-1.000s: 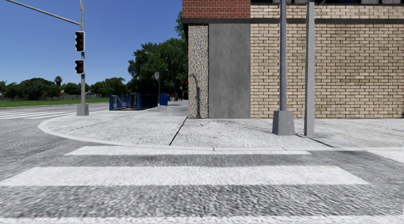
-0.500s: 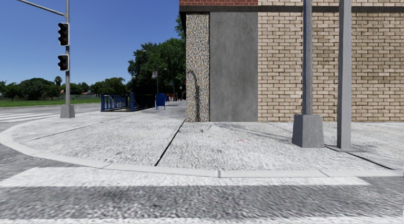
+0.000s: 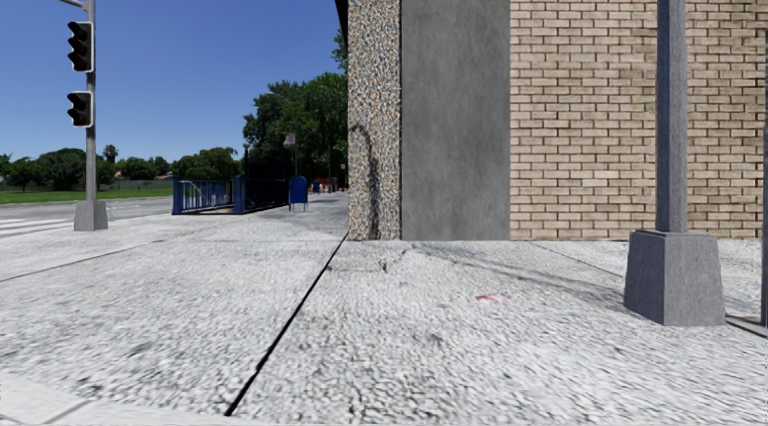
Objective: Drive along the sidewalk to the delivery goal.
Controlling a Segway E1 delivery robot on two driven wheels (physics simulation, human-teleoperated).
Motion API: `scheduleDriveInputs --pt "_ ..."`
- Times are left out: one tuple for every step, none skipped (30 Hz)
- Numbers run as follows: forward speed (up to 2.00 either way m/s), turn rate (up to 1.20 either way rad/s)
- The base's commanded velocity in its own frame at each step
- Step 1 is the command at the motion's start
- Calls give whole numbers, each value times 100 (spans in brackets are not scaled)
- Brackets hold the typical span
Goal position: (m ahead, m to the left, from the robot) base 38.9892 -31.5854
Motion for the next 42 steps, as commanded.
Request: scheduleDriveInputs --pt "200 0" --pt "200 0" --pt "200 0" --pt "193 0" --pt "178 0" --pt "157 0" --pt "157 0" --pt "145 0" --pt "140 0" --pt "138 0" --pt "137 0" --pt "137 0" --pt "137 -1" --pt "137 -1" --pt "137 -2" --pt "137 -2" --pt "137 -2" --pt "137 -2" --pt "137 -2" --pt "137 -2" --pt "136 -4" --pt "136 -11" --pt "136 -19" --pt "136 -23" --pt "136 -23" --pt "136 -24" --pt "136 -24" --pt "137 -24" --pt "137 -24" --pt "139 -25" --pt "145 -28" --pt "149 -34" --pt "149 -34" --pt "151 -43" --pt "151 -51" --pt "151 -56" --pt "151 -56" --pt "151 -57" --pt "152 -57" --pt "154 -58" --pt "154 -58" --pt "156 -62"
